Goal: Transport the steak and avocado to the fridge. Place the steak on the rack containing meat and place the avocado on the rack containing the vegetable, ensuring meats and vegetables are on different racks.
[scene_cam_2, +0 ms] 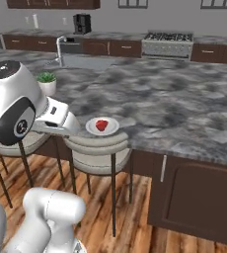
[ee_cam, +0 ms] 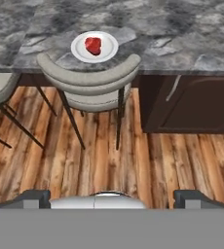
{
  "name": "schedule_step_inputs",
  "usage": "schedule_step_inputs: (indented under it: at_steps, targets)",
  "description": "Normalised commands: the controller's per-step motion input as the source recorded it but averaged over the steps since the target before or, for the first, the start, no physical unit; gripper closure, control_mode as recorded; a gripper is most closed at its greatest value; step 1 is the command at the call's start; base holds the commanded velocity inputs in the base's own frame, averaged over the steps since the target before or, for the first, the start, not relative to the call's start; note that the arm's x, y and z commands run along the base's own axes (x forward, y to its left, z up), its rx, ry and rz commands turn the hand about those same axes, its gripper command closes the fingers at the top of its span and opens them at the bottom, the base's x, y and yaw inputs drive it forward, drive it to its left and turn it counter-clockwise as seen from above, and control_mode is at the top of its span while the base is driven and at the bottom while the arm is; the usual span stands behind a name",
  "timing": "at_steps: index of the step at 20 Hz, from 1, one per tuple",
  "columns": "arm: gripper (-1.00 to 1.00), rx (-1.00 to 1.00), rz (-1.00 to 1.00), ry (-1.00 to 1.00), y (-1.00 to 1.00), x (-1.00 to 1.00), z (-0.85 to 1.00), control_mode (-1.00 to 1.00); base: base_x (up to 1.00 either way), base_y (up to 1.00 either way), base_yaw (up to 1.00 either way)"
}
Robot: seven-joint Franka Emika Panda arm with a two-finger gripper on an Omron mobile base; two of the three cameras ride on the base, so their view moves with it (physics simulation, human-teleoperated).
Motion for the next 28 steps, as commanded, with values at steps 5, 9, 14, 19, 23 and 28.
schedule_step_inputs:
  at_steps: [5,9,14,19,23,28]
  targets:
    - [-1.0,0.0,0.0,0.0,0.0,0.0,0.0,1.0,0.9,0.4,-0.18]
    - [-1.0,0.0,0.0,0.0,0.0,0.0,0.0,1.0,0.37,0.4,-0.02]
    - [-1.0,0.0,0.0,0.0,0.0,0.0,0.0,1.0,0.69,0.0,0.07]
    - [-1.0,0.0,0.0,0.0,0.0,0.0,0.0,1.0,0.99,0.2,0.08]
    - [-1.0,0.0,0.0,0.0,0.0,0.0,0.0,1.0,1.0,0.16,0.16]
    - [-1.0,0.0,0.0,0.0,0.0,0.0,0.0,1.0,1.0,0.0,0.3]
